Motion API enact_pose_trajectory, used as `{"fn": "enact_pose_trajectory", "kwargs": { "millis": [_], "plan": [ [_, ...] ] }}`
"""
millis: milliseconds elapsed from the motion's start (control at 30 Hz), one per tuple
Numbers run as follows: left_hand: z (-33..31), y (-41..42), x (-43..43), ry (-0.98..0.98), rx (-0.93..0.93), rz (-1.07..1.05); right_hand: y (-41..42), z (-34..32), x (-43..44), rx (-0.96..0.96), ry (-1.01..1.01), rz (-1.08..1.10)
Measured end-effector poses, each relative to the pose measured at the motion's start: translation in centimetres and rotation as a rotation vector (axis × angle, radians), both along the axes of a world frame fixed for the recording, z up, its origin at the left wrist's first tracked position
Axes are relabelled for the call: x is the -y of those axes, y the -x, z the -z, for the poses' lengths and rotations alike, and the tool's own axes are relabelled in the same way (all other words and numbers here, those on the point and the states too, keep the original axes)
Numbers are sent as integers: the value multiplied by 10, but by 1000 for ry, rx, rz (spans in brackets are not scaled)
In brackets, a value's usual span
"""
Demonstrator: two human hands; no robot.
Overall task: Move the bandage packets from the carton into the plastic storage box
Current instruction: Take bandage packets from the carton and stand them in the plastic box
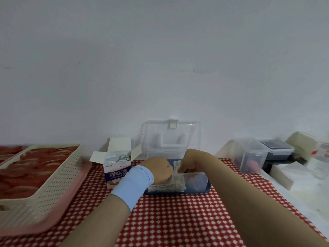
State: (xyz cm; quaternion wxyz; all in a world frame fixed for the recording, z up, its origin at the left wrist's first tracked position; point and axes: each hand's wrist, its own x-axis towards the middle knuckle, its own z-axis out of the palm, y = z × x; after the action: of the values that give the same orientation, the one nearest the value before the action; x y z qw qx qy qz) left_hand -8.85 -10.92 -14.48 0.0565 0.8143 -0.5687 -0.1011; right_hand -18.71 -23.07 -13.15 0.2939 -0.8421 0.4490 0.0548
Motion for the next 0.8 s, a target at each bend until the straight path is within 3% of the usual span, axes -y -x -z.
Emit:
{"fn": "enact_pose_trajectory", "kwargs": {
  "millis": [133,300,400,633,800],
  "plan": [
    [-2,1,-2,0,-49,26,-3,2,-4,-170,42,-34],
    [2,-3,1,100,-157,21,-4,6,-6,-237,164,-88],
    [3,-3,3,160,-224,54,-3,0,-7,-164,130,-45],
    [-2,1,-4,107,-186,49,-2,0,1,-87,67,-21],
    [-25,-5,-21,279,-167,97,4,-20,-5,-20,21,25]
  ]
}}
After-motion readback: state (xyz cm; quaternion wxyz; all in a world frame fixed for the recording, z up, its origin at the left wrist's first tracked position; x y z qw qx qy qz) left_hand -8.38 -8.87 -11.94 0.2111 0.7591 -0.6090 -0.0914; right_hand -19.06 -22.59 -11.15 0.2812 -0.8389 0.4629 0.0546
